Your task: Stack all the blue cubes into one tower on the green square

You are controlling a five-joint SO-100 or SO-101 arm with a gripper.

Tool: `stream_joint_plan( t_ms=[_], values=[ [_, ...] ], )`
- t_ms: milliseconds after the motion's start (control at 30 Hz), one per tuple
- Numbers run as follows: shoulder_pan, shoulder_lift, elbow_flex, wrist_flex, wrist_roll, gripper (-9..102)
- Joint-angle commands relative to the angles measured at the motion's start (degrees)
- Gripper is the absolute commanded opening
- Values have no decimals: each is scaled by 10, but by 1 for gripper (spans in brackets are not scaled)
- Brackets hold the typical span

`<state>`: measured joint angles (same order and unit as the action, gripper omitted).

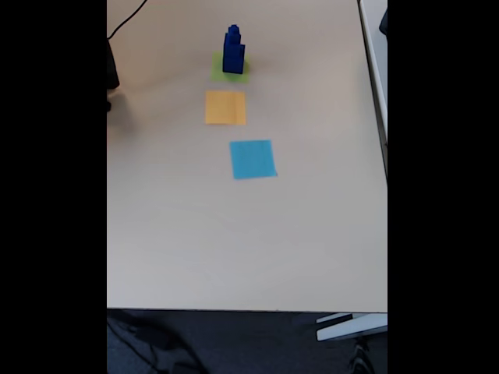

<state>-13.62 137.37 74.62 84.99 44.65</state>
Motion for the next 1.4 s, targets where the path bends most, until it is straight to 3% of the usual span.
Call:
stream_joint_plan(
  t_ms=[0, 300, 567, 767, 1000, 1133, 1367],
  values=[
    [10, 146, 134, 5, -78, 0],
    [93, 432, 475, -68, -297, 0],
    [128, 556, 589, -55, -393, 0],
    [171, 563, 611, -50, -346, 0],
    [171, 563, 645, -53, -388, 0],
    [214, 563, 697, -58, -352, 0],
    [272, 563, 784, -58, -539, 0]
  ],
)
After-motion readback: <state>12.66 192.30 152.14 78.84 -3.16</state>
